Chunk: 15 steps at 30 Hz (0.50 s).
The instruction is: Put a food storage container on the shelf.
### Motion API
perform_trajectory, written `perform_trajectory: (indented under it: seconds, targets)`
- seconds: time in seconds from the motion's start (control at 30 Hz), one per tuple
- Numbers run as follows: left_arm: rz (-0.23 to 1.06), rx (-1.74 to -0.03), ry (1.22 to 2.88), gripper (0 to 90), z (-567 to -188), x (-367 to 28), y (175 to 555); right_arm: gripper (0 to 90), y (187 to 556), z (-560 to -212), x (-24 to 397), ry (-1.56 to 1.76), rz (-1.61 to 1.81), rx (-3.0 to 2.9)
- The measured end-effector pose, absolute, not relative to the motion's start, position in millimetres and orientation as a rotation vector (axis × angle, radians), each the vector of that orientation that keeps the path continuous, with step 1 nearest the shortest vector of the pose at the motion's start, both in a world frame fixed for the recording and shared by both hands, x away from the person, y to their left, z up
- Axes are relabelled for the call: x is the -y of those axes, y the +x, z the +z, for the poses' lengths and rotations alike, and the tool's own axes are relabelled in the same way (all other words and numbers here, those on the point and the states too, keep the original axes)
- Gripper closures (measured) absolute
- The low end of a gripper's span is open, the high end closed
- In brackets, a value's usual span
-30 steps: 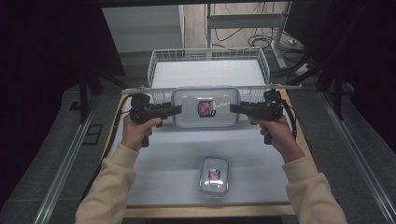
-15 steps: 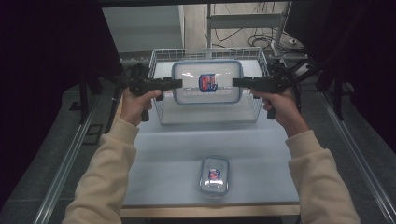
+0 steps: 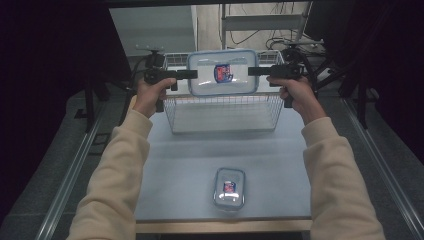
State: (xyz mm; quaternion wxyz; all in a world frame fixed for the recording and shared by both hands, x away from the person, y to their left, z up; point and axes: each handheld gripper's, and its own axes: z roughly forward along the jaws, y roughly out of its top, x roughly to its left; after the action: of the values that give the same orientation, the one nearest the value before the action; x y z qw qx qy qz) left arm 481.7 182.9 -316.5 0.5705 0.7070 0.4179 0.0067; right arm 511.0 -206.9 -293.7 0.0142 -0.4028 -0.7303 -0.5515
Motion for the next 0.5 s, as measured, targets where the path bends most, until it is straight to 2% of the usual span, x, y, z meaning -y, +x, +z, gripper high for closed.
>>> perform_trajectory:
  seconds: [0.33, 0.47, 0.5]
  targets:
    - [-0.014, -1.053, 1.618, 50.3, -315.1, -180.9, 504.3, 48.3, 531.7, -301.6, 208.4, -1.334, -1.694, 2.187]
    - [0.026, -1.104, 1.609, 49.7, -315.6, -178.0, 509.2, 46.4, 535.5, -300.0, 205.1, -1.393, -1.671, 2.184]
    - [0.031, -1.105, 1.625, 52.2, -315.9, -176.5, 510.4, 44.9, 536.5, -299.6, 203.9, -1.406, -1.659, 2.197]
